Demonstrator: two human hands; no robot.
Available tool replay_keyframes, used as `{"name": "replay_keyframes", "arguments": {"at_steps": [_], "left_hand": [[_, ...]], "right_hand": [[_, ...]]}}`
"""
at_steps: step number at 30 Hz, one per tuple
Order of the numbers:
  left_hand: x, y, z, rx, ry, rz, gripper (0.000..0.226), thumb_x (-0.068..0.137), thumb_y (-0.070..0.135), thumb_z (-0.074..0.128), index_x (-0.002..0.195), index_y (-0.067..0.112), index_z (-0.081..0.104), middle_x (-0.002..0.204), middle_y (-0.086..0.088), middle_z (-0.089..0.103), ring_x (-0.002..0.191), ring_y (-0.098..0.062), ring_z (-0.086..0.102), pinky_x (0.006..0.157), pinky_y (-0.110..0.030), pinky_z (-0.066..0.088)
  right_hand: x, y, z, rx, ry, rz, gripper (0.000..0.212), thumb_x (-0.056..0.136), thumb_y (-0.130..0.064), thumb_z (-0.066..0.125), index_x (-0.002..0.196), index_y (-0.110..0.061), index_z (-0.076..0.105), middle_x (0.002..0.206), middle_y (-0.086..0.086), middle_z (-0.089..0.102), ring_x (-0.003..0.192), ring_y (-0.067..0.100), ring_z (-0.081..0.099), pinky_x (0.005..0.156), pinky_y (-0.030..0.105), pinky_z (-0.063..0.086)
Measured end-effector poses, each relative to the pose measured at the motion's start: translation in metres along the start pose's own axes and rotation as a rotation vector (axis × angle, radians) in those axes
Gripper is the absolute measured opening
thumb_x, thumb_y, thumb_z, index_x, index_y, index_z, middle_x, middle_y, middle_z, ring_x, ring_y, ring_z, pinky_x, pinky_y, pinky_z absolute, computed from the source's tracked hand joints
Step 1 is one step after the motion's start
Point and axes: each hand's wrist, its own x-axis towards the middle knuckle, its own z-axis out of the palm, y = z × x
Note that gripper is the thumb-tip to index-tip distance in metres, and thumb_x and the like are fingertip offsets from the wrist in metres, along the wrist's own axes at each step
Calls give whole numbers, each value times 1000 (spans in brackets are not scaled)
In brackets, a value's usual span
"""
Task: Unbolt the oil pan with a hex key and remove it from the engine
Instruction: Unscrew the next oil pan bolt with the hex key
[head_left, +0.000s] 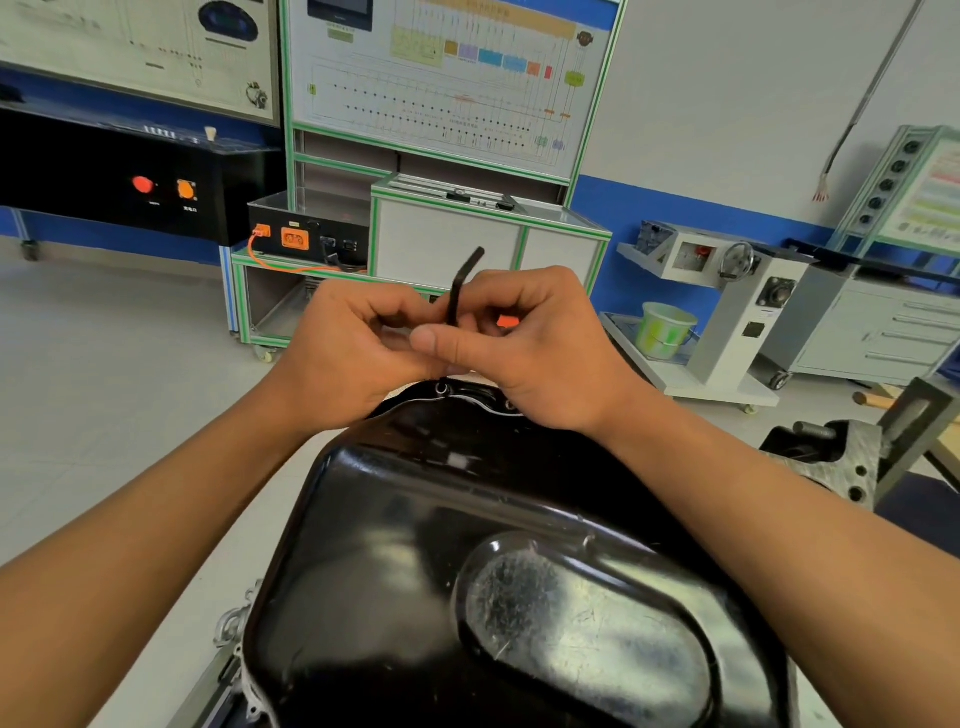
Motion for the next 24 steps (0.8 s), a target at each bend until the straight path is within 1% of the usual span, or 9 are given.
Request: {"name": "replay_keyframes", "arguments": {"at_steps": [1, 3, 8, 10, 14, 18, 19, 22, 24], "left_hand": [[0, 0, 0, -21, 2, 4, 26, 66, 8, 81, 88, 15, 71, 85, -9, 72, 81, -18, 70, 78, -38, 58], [0, 1, -1, -27, -20, 13, 30, 68, 7, 80, 96, 12, 71, 93, -10, 73, 91, -23, 72, 86, -42, 58], [-2, -4, -7, 36, -156, -38, 27, 86, 7, 70, 113, 9, 69, 105, -12, 73, 106, -28, 69, 97, -47, 54], [-4, -6, -11, 61, -157, -63, 25, 86, 12, 65, 108, 3, 72, 100, -18, 74, 100, -34, 70, 91, -52, 54], [-5, -6, -11, 87, -117, -5, 16, 84, 9, 71, 100, 10, 74, 87, -19, 74, 81, -35, 71, 73, -54, 57], [-4, -2, -8, 57, -32, 120, 14, 76, 4, 76, 90, 5, 73, 85, -22, 71, 81, -44, 67, 75, -59, 53], [-3, -3, -6, 62, -31, 108, 14, 76, 7, 78, 83, -2, 71, 79, -25, 68, 77, -46, 64, 72, -61, 52], [-1, -4, -5, 70, -38, 28, 40, 72, 20, 78, 72, -15, 59, 76, -36, 61, 75, -51, 58, 70, -63, 49], [-2, -4, -7, 70, -108, 2, 26, 76, 17, 79, 81, -5, 67, 84, -20, 70, 82, -39, 65, 78, -52, 55]], "right_hand": [[0, 1, 0, 16, 4, 3, 35, 80, -9, 82, 63, -37, 69, 55, -14, 49, 52, 3, 36, 53, 15, 32], [0, 1, 0, 28, 5, -2, 37, 81, -9, 81, 68, -42, 70, 57, -14, 55, 54, 2, 42, 54, 15, 36], [0, 0, 1, -37, -7, -19, 12, 88, -9, 75, 95, -19, 78, 66, 1, 59, 60, 2, 49, 60, 13, 39], [0, -1, 0, -78, -35, -34, 13, 92, -9, 71, 102, -13, 77, 69, -3, 60, 62, 1, 53, 63, 11, 40], [-2, -3, 3, -136, -92, -50, 18, 95, -9, 66, 110, -7, 76, 70, -15, 59, 67, -3, 56, 67, 9, 40], [-1, -7, 5, -153, -109, -77, 18, 92, -8, 71, 83, -24, 73, 63, -10, 46, 59, 2, 44, 64, 11, 34], [-1, -6, 5, -161, -97, -79, 15, 91, -9, 73, 86, -23, 76, 63, -9, 44, 59, 2, 43, 64, 11, 34], [-2, -6, 4, -167, -58, -87, 19, 88, -9, 75, 102, -22, 74, 64, -12, 47, 60, 1, 47, 64, 9, 35], [-2, -6, 4, -160, -54, -89, 20, 88, -10, 75, 94, -28, 73, 64, -13, 48, 59, 1, 47, 63, 9, 34]]}}
